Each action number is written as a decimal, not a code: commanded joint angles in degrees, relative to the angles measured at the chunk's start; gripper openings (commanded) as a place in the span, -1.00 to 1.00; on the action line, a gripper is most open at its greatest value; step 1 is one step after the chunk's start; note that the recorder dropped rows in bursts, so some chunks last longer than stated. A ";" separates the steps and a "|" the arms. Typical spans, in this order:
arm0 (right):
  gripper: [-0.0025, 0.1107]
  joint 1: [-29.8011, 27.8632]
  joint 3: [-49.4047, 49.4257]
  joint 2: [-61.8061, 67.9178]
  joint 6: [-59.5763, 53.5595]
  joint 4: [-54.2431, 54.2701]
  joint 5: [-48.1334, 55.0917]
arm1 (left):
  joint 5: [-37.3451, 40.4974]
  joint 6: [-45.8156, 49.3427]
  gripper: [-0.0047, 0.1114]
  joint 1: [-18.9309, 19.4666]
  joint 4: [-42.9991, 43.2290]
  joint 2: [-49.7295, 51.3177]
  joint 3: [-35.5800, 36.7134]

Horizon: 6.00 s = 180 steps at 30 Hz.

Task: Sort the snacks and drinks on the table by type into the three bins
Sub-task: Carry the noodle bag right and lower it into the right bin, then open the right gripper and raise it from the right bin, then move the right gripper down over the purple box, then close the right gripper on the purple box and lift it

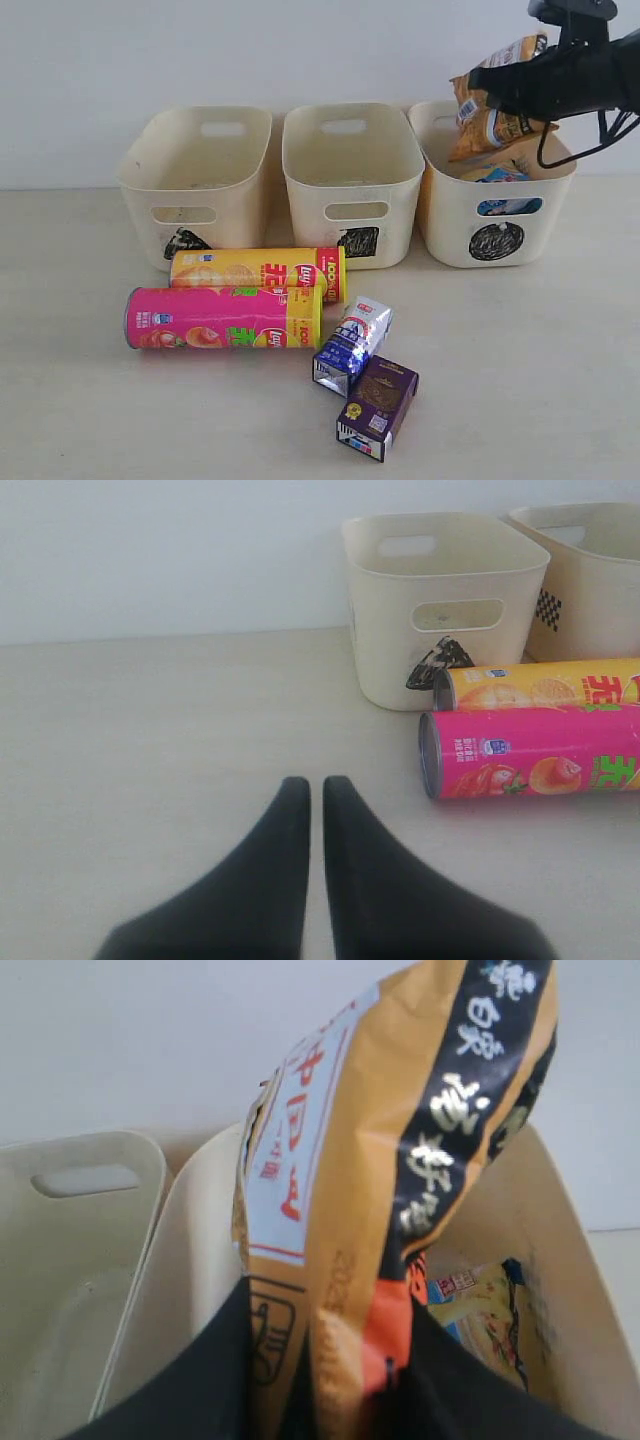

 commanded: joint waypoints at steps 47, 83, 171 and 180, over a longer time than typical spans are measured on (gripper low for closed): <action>-0.96 -0.01 -0.78 -15.39 6.81 -40.38 44.82 | -0.31 0.42 -0.85 0.13 0.11 -0.22 0.23; -0.96 30.99 15.78 -21.48 -29.53 -51.70 59.48 | -0.29 0.42 -0.85 0.13 0.11 -0.22 0.23; -0.96 40.49 19.64 -2.70 -62.14 -70.29 37.50 | -0.15 0.42 -0.85 0.13 0.11 -0.22 0.23; -0.96 40.49 19.64 -10.15 -57.24 -70.16 40.98 | -0.15 0.42 -0.85 0.13 0.11 -0.22 0.23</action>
